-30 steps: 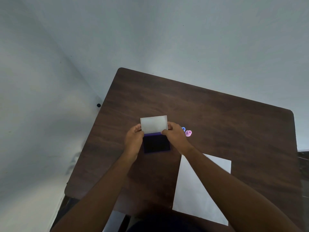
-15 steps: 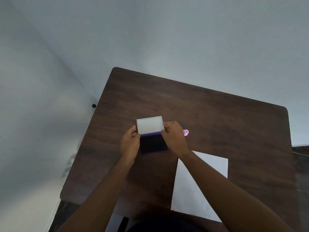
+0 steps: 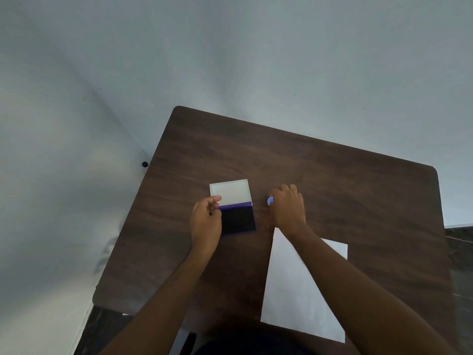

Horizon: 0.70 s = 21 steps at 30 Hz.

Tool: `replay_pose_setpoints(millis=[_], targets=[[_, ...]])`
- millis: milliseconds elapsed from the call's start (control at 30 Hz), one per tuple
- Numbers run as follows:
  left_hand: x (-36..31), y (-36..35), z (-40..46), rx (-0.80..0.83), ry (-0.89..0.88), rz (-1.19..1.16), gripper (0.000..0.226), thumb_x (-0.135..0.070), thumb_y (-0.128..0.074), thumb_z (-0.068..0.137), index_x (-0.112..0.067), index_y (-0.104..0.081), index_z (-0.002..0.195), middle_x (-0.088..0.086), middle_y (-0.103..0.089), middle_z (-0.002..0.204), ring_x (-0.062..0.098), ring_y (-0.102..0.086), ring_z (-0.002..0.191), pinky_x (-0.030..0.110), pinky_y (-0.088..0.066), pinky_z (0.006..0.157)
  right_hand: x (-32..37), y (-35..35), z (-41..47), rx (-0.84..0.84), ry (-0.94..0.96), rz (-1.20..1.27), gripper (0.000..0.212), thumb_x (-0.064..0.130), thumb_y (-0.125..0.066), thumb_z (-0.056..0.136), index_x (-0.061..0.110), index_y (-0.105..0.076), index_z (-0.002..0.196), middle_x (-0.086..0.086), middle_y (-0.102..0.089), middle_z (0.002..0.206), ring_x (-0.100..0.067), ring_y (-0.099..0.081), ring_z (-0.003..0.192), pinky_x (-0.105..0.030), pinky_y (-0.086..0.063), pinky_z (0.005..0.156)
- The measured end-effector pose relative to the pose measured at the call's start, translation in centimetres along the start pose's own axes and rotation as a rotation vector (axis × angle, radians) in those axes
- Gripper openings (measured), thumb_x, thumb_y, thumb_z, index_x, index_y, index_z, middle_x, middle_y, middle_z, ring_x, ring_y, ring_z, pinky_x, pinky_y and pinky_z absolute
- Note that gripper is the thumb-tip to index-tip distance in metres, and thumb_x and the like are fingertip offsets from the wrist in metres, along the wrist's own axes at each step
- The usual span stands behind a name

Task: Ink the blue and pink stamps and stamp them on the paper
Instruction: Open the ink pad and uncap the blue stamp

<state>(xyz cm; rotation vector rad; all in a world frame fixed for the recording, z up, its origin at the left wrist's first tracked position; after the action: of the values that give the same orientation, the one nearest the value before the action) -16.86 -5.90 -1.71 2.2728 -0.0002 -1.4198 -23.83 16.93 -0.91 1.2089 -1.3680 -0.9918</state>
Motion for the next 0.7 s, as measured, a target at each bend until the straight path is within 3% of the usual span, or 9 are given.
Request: replay_pose_setpoints(millis=[133,233,333,400,467,567,700], targets=[[0.0,-0.6,-0.3,0.06,0.002,-0.031,0.044,0.002,-0.049,0.087,-0.037,-0.063,0.101,-0.007,-0.065,0.104,0.012,-0.061,0.1,0.035,-0.053,0.089,0.3,-0.7,0.2,0.009,0.048,-0.029,0.013,0.021,-0.06,0.089,0.01,-0.068,0.09,-0.009,-0.066,0.096,-0.022,-0.052,0.092,-0.035,-0.049,0.077],[0.1,-1.4,-0.5,0.134,0.022,-0.088,0.045,0.004,-0.049,0.087,-0.035,-0.064,0.101,-0.004,-0.067,0.101,0.016,-0.063,0.095,0.032,-0.055,0.084,0.1,-0.5,0.6,0.018,0.022,0.051,0.021,0.022,-0.056,0.09,0.011,-0.063,0.073,-0.007,-0.067,0.081,-0.018,-0.052,0.079,-0.032,-0.046,0.077],[-0.4,-2.0,-0.7,0.189,-0.007,-0.118,0.035,-0.002,-0.048,0.094,-0.028,-0.064,0.112,-0.003,-0.069,0.101,0.013,-0.066,0.084,0.031,-0.057,0.081,0.3,0.2,-0.1,0.058,-0.07,0.443,0.023,0.017,-0.063,0.085,0.009,-0.065,0.064,-0.005,-0.067,0.065,-0.018,-0.059,0.062,-0.035,-0.053,0.075],[-0.9,-2.3,-0.9,0.218,-0.044,-0.116,0.027,-0.015,-0.051,0.099,-0.028,-0.062,0.12,-0.007,-0.071,0.1,0.008,-0.068,0.085,0.023,-0.056,0.078,0.2,0.0,-1.9,0.145,-0.232,0.809,0.009,0.023,-0.073,0.081,0.015,-0.072,0.077,0.003,-0.07,0.072,-0.013,-0.064,0.066,-0.028,-0.056,0.065],[-1.1,-2.8,-1.1,0.274,-0.055,-0.095,0.025,-0.029,-0.054,0.098,-0.033,-0.061,0.122,-0.01,-0.071,0.097,0.002,-0.068,0.087,0.015,-0.054,0.075,0.6,-1.0,-3.9,0.269,-0.333,1.097,0.01,0.026,-0.076,0.077,0.02,-0.074,0.085,0.002,-0.073,0.079,-0.011,-0.066,0.067,-0.02,-0.053,0.056],[-1.0,-3.5,-1.8,0.363,-0.057,-0.098,0.028,-0.03,-0.058,0.097,-0.024,-0.064,0.123,-0.005,-0.072,0.092,0.005,-0.069,0.083,0.016,-0.055,0.074,0.9,-1.8,-5.6,0.333,-0.404,1.25,0.01,0.02,-0.072,0.082,0.017,-0.074,0.091,-0.006,-0.073,0.083,-0.013,-0.065,0.064,-0.018,-0.051,0.055],[-0.5,-3.7,-2.4,0.377,-0.045,-0.074,0.03,-0.028,-0.063,0.093,-0.015,-0.068,0.119,0.0,-0.074,0.091,0.01,-0.07,0.077,0.02,-0.057,0.071,1.2,-2.3,-6.2,0.315,-0.446,1.288,0.006,0.019,-0.072,0.082,0.024,-0.074,0.08,-0.001,-0.073,0.073,-0.013,-0.066,0.06,-0.019,-0.053,0.055]])
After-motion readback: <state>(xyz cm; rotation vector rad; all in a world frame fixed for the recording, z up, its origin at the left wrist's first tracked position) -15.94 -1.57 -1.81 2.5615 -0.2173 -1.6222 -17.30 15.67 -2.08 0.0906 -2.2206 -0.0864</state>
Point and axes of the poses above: each hand's wrist, its own z-axis towards the middle knuckle, its own y-axis out of the back of the hand, x = y × z, the point moved 9 cm from there along z, towards the middle knuckle
